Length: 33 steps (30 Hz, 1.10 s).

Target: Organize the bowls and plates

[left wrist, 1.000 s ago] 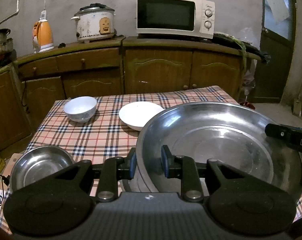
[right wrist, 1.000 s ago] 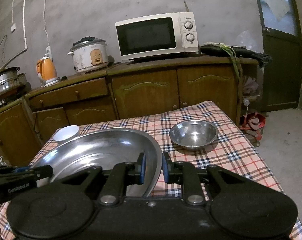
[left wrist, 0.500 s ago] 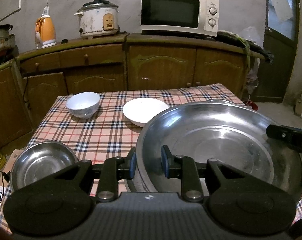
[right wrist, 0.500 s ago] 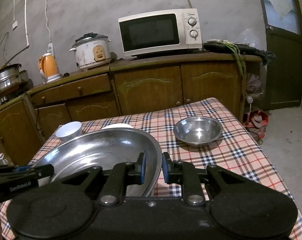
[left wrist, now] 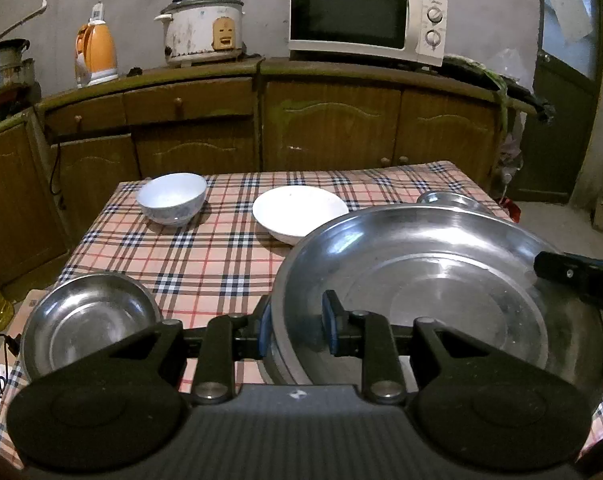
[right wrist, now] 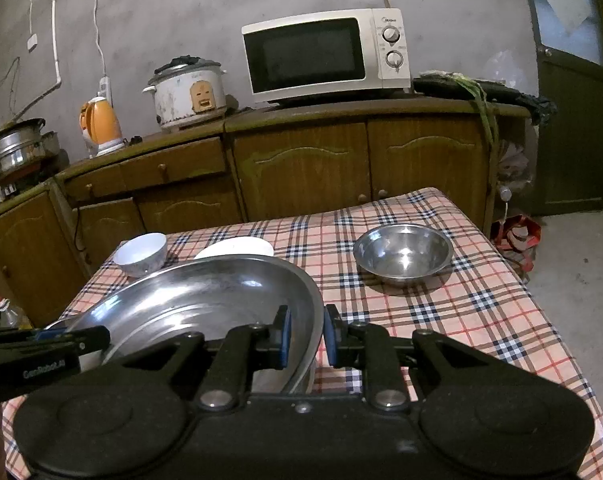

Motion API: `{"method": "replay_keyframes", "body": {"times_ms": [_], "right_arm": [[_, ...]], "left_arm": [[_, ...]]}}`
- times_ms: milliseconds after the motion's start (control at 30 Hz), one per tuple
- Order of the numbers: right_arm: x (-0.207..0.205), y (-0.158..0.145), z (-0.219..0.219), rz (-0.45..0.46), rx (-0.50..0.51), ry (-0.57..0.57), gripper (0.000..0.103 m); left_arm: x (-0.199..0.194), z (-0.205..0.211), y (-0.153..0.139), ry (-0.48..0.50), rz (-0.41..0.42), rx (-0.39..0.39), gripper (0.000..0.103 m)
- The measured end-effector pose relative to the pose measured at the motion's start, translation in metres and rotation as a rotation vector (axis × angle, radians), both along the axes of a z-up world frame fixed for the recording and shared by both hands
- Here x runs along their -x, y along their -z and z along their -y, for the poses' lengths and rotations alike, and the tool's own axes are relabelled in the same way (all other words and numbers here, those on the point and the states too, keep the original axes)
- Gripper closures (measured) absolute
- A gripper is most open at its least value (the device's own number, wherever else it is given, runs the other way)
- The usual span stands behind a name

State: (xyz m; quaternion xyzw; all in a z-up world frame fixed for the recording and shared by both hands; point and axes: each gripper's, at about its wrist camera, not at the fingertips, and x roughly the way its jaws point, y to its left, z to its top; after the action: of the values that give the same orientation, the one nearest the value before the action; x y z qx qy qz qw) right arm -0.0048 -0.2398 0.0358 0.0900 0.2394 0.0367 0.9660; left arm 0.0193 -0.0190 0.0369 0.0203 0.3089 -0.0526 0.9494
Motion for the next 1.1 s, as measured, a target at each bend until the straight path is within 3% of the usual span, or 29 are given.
{"method": "replay_keyframes", "body": {"times_ms": [1100], "right_arm": [[-0.023,0.027,-0.009,-0.081,-0.011,-0.02,0.079]], "left_arm": [[-0.016,-0.01,0.028,-0.026,-0.082,-0.005,0.076]]}}
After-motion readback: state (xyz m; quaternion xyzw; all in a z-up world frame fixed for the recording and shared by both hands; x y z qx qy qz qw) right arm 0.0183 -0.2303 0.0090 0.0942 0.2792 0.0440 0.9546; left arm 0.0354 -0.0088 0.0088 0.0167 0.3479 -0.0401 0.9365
